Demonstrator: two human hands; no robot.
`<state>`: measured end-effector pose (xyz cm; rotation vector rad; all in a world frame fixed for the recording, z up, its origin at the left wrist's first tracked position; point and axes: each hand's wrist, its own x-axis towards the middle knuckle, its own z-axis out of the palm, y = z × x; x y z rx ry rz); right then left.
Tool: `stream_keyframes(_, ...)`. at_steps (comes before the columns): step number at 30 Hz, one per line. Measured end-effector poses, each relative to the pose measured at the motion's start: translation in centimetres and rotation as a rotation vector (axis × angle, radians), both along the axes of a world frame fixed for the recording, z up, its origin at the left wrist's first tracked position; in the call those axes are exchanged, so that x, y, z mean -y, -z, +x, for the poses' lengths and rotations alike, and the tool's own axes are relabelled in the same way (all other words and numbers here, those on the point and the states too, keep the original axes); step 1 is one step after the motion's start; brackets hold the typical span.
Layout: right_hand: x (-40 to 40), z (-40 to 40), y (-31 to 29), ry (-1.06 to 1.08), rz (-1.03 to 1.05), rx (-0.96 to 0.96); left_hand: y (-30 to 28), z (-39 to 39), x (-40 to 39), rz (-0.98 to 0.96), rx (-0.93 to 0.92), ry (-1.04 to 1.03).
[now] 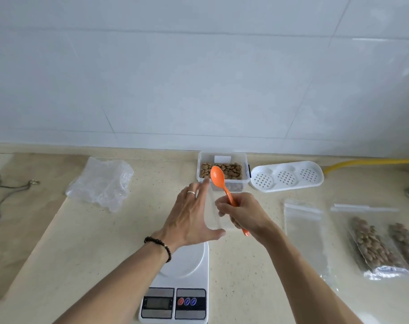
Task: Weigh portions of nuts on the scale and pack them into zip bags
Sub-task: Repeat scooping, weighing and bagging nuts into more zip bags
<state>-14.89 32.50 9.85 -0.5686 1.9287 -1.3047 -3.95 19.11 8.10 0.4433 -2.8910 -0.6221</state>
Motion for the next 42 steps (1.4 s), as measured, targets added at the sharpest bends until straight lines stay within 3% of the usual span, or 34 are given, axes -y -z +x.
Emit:
stream_keyframes(4, 0.2, -1.7, -0.7, 0.054, 0.058, -0.118, -1.4, -1.0, -0.6, -0.028, -0.072, -0.048)
stream_keyframes(12, 0.6, -2.4, -1.0, 0.083, 0.005, -0.041, -2.4, -1.8, -0.3, 0.168, -0.156, -0.141)
stream_keyframes(18, 2.3, -3.3, -1.2, 0.210, 0.008, 0.196, -2.5, -2.1, 2.0, 0.178, -0.127, -0.158)
stream_keyframes(22, 2.9, -4.9, -1.0, 0.162, 0.105, 0.002, -1.9, -2.5, 4.6, 0.173, -0.081, -0.165)
stream_keyframes(27, 4.5, -7.0, -0.5, 0.231, 0.153, -0.026, -0.4, -3.2, 7.9, 0.145, -0.047, -0.133)
stream_keyframes(33, 6.3, -9.5, 0.4, 0.334, 0.388, -0.304, 1.5, -4.1, 11.5, 0.158, -0.054, -0.140)
stream_keyframes(38, 7.2, -10.3, 1.2, 0.328, 0.445, -0.276, 2.5, -5.5, 12.9, 0.180, -0.057, -0.119)
stream_keyframes(42, 6.8, -11.2, 1.8, 0.514, 0.368, -0.265, 2.6, -6.8, 13.3, 0.206, -0.060, -0.092)
